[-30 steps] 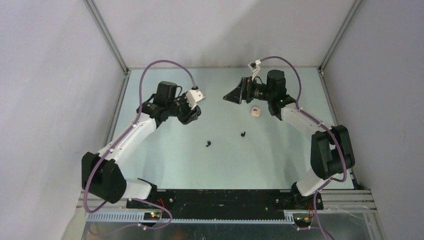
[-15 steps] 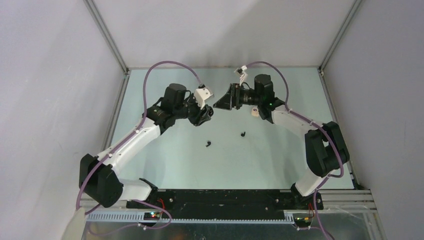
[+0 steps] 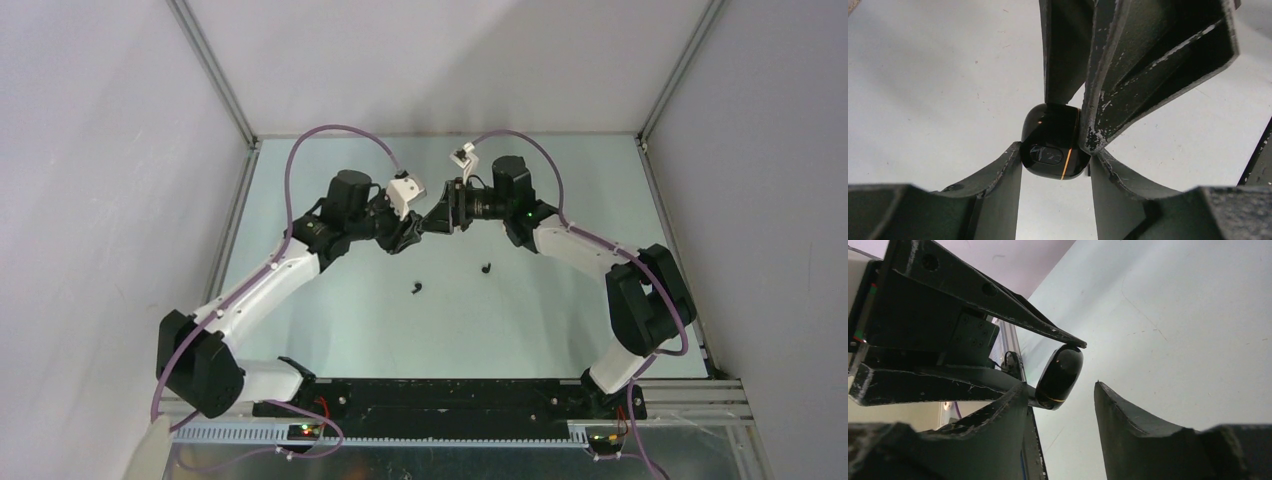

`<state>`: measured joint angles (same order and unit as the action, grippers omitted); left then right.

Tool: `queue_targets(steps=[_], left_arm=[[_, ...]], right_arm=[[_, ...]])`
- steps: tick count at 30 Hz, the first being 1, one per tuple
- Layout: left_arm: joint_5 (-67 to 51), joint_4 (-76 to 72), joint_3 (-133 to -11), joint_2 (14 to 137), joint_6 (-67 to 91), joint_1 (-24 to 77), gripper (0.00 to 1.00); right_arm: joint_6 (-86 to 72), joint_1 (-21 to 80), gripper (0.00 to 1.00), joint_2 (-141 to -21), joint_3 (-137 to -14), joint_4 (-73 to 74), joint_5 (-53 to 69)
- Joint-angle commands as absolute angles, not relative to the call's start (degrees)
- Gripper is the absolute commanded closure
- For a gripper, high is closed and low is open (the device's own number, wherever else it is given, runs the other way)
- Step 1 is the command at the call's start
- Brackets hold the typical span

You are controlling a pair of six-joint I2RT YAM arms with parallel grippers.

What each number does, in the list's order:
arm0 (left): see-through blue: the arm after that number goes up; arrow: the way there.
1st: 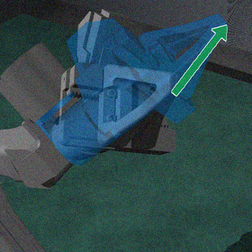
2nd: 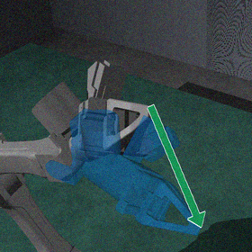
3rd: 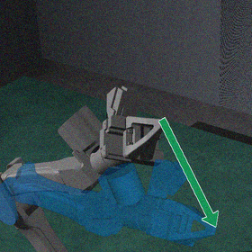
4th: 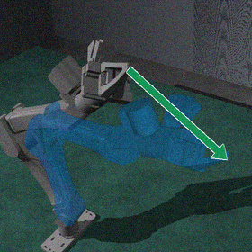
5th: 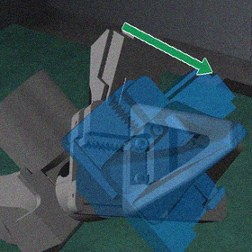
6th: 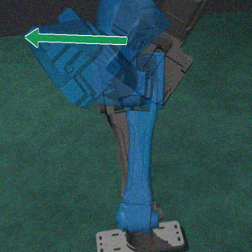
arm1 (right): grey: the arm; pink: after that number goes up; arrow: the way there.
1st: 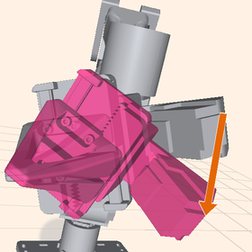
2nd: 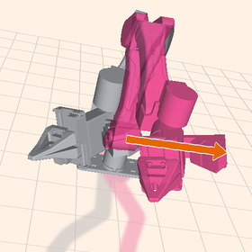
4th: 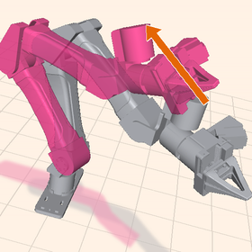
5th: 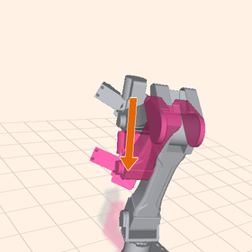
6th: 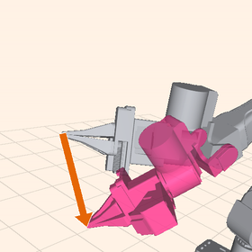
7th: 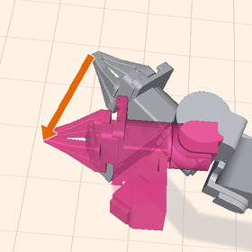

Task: Insert the wireless bluetooth earbuds into the charging case
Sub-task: Pass from the left arm to the right

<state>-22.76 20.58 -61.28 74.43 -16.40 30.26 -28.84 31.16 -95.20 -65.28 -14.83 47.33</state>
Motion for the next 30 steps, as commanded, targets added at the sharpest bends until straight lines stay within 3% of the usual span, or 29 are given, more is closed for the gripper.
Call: queue_targets(steps=[1,13,18,22,26,29,30], left_arm=[[-24.0,17.5,-61.0,71.5,-15.0,30.6,0.74],[-24.9,17.4,-60.6,71.0,-14.9,31.1,0.74],[-25.0,17.0,-60.6,71.1,-14.6,31.3,0.72],[-25.5,16.9,-60.3,70.8,-14.5,31.2,0.53],[-27.4,16.6,-59.6,69.6,-14.7,31.2,0.29],[-27.9,15.7,-58.8,68.4,-14.5,31.2,0.04],[-28.2,15.5,-58.7,67.9,-14.4,31.2,0.02]], right_arm=[[-26.3,31.6,0.46,-95.0,-66.6,-15.0,46.6],[-23.3,32.8,0.55,-95.3,-68.2,-13.3,46.9],[-21.4,33.7,0.71,-95.0,-69.3,-11.4,47.3],[-20.2,33.6,0.86,-94.7,-69.4,-10.6,47.2],[-18.4,32.8,0.89,-93.9,-69.9,-9.2,47.2],[-17.0,32.2,0.90,-93.2,-70.4,-7.8,47.4],[-16.2,31.9,0.90,-92.7,-70.4,-7.3,47.5]])
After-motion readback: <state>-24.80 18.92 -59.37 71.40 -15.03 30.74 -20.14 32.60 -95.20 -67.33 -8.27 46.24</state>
